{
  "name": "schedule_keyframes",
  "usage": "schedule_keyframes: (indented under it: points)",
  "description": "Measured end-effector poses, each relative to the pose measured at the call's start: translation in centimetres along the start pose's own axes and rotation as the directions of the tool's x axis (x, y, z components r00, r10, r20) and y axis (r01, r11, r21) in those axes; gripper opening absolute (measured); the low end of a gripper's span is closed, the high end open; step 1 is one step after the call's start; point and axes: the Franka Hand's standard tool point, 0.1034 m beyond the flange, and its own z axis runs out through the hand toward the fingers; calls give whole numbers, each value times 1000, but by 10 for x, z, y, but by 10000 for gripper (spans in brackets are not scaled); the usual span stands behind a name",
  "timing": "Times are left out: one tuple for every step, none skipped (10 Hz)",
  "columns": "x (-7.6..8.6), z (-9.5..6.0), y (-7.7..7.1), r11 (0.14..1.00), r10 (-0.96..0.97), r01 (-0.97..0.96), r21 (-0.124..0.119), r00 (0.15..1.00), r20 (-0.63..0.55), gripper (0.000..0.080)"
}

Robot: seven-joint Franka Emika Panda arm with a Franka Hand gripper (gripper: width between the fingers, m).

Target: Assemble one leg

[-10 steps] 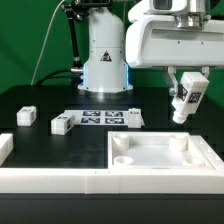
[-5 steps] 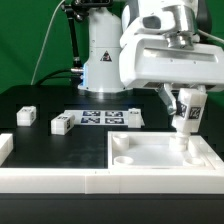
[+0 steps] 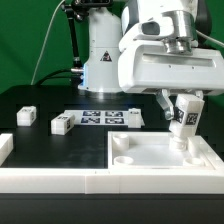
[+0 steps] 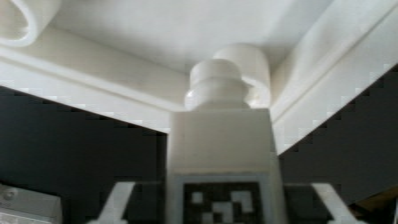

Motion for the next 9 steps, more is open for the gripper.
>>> schedule_keyframes:
  points:
    - [3, 2, -4, 1000, -4, 4, 6, 1000, -2, 285]
    - [7, 6, -8, 1000, -6, 6, 11, 1000, -6, 285]
    - [12, 10, -8, 1000, -6, 6, 13, 1000, -9, 285]
    - [15, 14, -7, 1000, -6, 6, 12, 1000, -11, 285]
    - [14, 16, -7, 1000, -6, 6, 13, 1000, -10, 285]
    - [13, 18, -9, 1000, -6, 6, 15, 1000, -6, 285]
    - [12, 20, -8, 1000, -7, 8, 13, 1000, -10, 285]
    - [12, 21, -6, 1000, -8, 8, 10, 1000, -18, 285]
    - [11, 22, -6, 1000, -8, 8, 9, 1000, -19, 285]
